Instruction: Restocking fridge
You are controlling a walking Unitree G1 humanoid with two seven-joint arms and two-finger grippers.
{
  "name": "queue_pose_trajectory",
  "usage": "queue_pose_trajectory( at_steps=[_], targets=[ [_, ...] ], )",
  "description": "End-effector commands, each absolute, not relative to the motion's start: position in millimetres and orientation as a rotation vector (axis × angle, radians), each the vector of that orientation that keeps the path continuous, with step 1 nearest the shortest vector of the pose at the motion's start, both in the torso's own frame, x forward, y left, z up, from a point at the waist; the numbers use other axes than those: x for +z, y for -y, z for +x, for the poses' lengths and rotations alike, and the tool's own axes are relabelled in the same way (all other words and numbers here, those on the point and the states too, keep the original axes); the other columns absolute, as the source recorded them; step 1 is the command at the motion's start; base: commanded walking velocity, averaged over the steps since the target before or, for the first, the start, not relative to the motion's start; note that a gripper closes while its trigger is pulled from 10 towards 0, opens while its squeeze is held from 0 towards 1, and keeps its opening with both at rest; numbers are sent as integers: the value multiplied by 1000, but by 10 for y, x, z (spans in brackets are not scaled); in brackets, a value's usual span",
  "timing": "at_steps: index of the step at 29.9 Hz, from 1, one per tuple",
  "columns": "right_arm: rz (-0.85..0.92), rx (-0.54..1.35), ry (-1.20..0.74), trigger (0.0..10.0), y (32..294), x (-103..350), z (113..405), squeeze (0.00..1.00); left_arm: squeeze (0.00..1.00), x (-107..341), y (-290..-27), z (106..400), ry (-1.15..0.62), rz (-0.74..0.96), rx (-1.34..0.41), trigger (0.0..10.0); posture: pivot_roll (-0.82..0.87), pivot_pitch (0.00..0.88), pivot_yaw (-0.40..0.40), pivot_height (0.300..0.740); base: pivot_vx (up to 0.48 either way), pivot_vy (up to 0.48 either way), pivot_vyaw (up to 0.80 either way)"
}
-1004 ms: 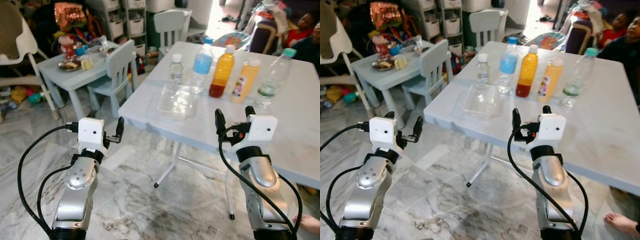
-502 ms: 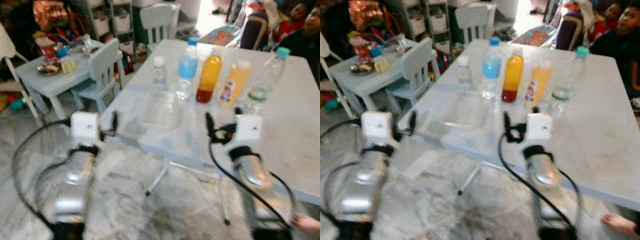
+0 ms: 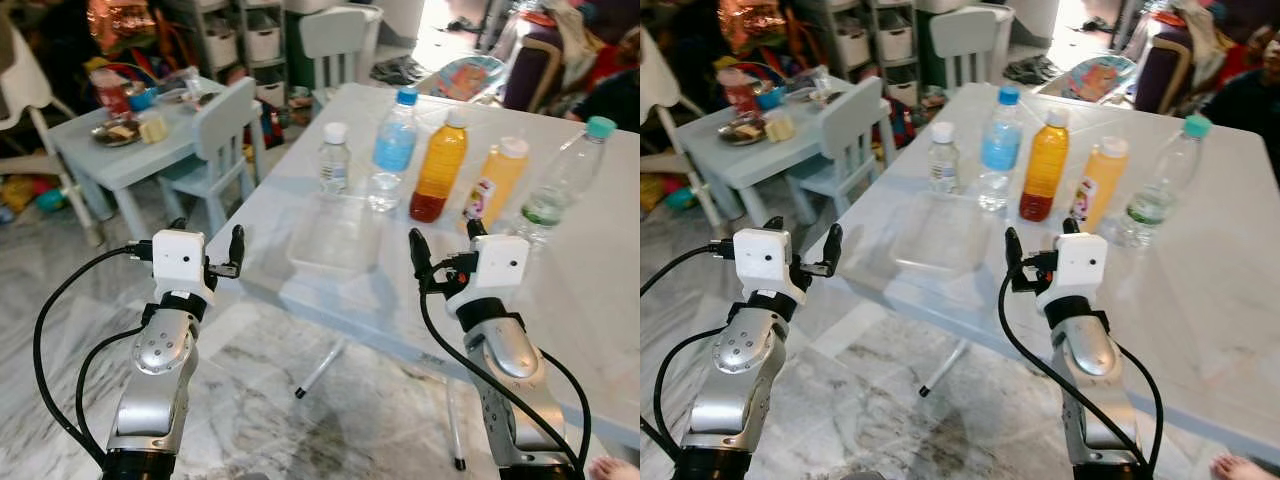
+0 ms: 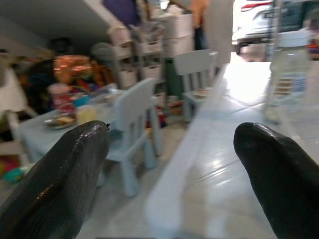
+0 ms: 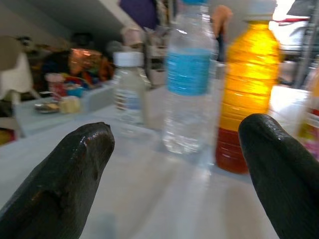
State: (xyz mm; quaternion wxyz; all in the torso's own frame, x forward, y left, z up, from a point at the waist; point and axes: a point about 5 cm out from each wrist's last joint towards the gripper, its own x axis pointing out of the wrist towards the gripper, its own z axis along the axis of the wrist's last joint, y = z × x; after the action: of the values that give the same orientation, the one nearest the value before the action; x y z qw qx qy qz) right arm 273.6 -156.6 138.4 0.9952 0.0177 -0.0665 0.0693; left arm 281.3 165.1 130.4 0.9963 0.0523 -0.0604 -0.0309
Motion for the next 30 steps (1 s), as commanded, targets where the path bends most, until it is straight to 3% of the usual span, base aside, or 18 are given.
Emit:
queue_pose_trajectory(
  at_steps=[1, 9, 17, 24, 30],
  targets=[
    [42, 145, 154, 10000, 1565, 1440, 2749, 0, 0, 1285, -1686, 2797, 108, 118, -48, 10000, 21, 26, 19, 740, 0, 0, 744],
    [59, 102, 167, 10000, 1632, 1457, 2761, 0, 0, 1280, -1676, 2786, 107, 110, -74, 10000, 23, 25, 18, 740, 0, 137, 92],
    [70, 100, 154, 10000, 1620, 1445, 2768, 0, 0, 1285, -1631, 2796, 113, 98, -92, 10000, 20, 20, 14, 740, 292, 315, -411],
    [63, 105, 157, 10000, 1612, 1454, 2779, 0, 0, 1287, -1620, 2810, 114, 97, -98, 10000, 21, 13, 9, 740, 313, 361, 0],
    [67, 110, 154, 10000, 1592, 1442, 2781, 0, 0, 1286, -1606, 2813, 116, 91, -104, 10000, 21, 10, 7, 740, 315, 296, -800]
  ],
)
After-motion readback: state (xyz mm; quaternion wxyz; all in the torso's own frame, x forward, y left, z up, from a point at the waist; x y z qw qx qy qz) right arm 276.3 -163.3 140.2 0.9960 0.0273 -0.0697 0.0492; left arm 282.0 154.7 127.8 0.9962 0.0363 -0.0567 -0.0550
